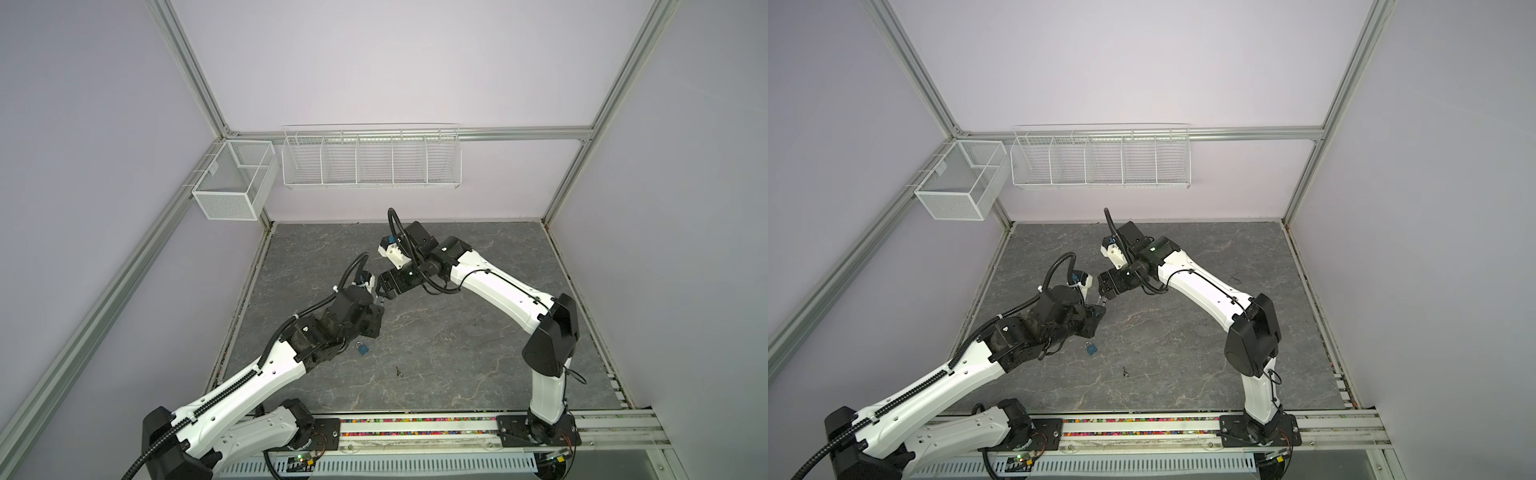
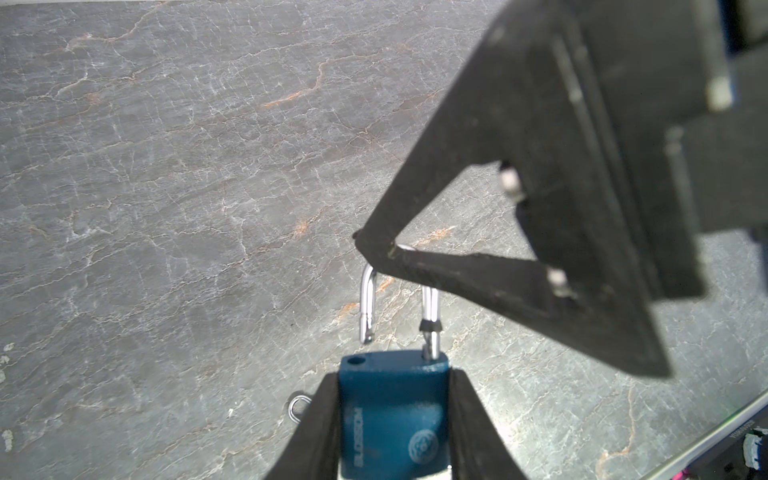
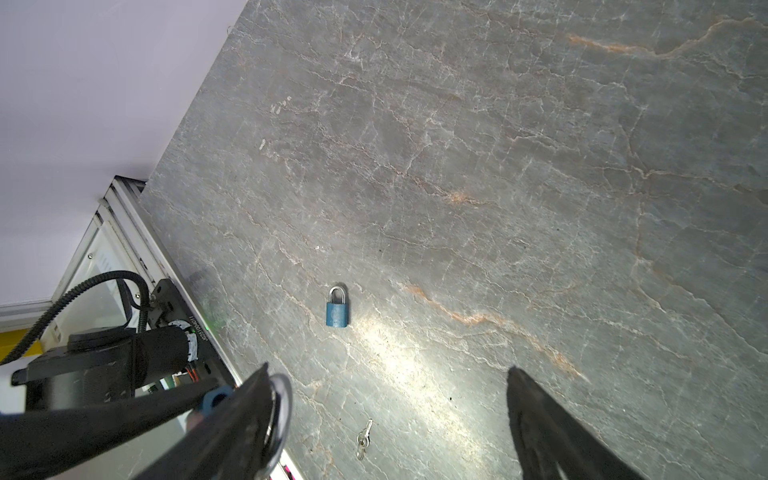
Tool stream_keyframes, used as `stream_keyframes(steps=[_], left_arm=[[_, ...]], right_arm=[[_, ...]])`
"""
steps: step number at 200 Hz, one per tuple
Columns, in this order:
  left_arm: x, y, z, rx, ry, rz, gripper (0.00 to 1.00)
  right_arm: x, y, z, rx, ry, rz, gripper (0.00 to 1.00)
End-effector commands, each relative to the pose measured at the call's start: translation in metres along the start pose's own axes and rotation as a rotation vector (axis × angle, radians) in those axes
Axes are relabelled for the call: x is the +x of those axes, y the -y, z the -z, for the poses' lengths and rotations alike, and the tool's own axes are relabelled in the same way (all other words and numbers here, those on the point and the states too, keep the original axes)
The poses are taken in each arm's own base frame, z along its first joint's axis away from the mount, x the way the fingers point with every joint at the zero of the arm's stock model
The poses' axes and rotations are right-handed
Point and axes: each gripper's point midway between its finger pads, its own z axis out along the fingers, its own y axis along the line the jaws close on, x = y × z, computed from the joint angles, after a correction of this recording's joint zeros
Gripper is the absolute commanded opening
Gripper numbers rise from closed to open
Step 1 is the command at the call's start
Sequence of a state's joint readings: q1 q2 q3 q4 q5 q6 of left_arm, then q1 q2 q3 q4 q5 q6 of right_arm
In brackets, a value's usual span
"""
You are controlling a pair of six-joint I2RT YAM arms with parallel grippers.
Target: Unlock with the key
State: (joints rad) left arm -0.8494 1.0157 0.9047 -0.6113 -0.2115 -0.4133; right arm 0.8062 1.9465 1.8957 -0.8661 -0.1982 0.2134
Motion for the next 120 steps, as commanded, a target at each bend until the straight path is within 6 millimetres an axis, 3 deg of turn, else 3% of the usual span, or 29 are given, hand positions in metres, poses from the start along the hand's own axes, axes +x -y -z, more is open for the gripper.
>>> stream_keyframes(steps=[1,120], left_arm=[[-0.007,0.001,0.001,0.000,0.034,-0.008,0.00],[-0.007,-0.003,-0.001,-0.024,0.033,-0.005,0.00]], right_arm=[[0.005,0.010,-0.006,0.036,-0.047,0.033,0.89],[-0.003,0.020,-0.019,0.062,-0.103,0.057,0.90]])
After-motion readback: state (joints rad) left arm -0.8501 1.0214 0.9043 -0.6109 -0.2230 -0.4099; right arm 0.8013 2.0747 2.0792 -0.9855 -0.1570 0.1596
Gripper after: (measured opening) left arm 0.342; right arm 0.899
